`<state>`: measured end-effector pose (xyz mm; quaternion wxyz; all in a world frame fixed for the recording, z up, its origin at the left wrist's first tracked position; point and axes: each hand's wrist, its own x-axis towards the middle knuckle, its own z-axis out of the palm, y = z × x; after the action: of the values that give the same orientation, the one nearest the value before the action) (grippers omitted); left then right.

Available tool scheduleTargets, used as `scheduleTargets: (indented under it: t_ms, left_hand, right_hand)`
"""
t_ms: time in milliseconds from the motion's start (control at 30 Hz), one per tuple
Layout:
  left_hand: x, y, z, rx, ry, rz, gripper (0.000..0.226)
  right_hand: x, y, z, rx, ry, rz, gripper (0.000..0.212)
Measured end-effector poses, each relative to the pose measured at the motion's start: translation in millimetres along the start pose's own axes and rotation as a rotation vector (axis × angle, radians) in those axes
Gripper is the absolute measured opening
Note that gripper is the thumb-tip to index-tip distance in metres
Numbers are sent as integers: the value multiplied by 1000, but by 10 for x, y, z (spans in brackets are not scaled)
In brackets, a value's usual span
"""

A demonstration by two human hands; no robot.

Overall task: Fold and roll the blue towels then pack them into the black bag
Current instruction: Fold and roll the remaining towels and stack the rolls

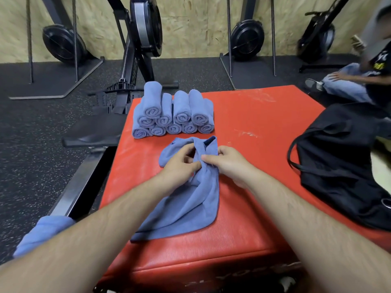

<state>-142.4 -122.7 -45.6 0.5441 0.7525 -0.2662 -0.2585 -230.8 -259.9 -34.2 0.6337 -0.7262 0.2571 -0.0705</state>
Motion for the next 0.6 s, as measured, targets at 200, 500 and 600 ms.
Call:
scheduleTargets:
  t_ms: [200, 500, 600]
  left_hand:
    - [-9, 85, -100, -195, 88, -110, 10]
    - [17, 231, -557, -308, 364, -81, 15]
    - [33, 270, -764, -364, 398, -93, 12]
  right_hand:
    - [10, -80, -10, 164, 49, -70, 10]
    - [93, -182, -123, 162, 207, -111, 15]
    - [120, -192, -246, 119, 255, -81, 14]
